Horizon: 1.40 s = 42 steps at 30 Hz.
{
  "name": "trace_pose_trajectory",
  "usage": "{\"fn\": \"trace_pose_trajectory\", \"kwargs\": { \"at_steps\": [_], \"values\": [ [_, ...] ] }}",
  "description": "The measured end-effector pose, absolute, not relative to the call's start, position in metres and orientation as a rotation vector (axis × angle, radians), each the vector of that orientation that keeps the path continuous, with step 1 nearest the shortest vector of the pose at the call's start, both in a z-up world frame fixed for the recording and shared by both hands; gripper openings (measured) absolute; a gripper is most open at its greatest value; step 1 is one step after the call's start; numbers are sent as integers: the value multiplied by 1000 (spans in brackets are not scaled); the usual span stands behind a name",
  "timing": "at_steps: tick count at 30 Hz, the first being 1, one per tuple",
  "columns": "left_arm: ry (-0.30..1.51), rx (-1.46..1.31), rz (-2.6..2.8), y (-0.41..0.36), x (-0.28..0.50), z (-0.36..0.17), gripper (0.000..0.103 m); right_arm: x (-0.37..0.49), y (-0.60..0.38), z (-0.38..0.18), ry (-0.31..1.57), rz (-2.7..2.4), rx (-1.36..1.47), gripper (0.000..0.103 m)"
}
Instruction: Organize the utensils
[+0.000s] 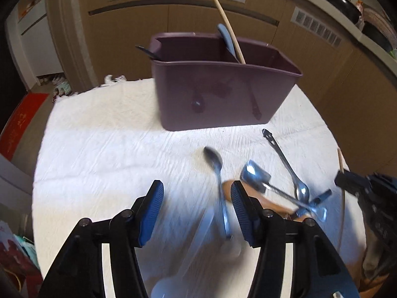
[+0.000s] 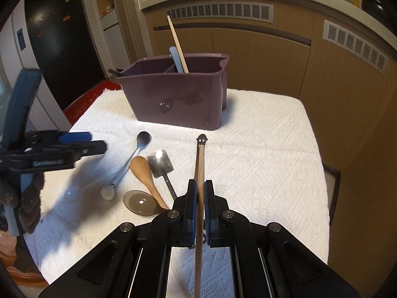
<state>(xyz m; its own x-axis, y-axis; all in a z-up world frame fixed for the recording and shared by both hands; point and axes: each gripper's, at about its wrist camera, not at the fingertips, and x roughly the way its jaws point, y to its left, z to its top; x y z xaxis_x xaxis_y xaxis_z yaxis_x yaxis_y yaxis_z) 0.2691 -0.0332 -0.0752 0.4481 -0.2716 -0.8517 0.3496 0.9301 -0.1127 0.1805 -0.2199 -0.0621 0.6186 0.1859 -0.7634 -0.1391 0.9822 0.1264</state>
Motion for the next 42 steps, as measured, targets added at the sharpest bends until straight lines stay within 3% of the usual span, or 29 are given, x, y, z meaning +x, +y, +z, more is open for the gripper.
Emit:
{"fn": "trace_pose_trajectory", "kwargs": {
  "at_steps": [5,8,16,19,31,42],
  "values": [
    [1076,174,-364,-60,297,-97,52,184,-228,-74,902,190,82,6],
    [1111,173,-365,-66,308,-109,43,186,-236,-78,910,183,98,6],
    [1108,219,-357,-82,313,-112,42,192,-239,-90,932,192,117,7],
    [1097,216,-349,-84,313,-111,22,190,-236,-91,933,199,118,7],
    [891,123,-387,-53,235,-57,22,177,-235,-64,887,211,106,6],
    [801,81,-359,-21,186,-34,22,210,-235,-111,1043,154,150,9]
  ]
}}
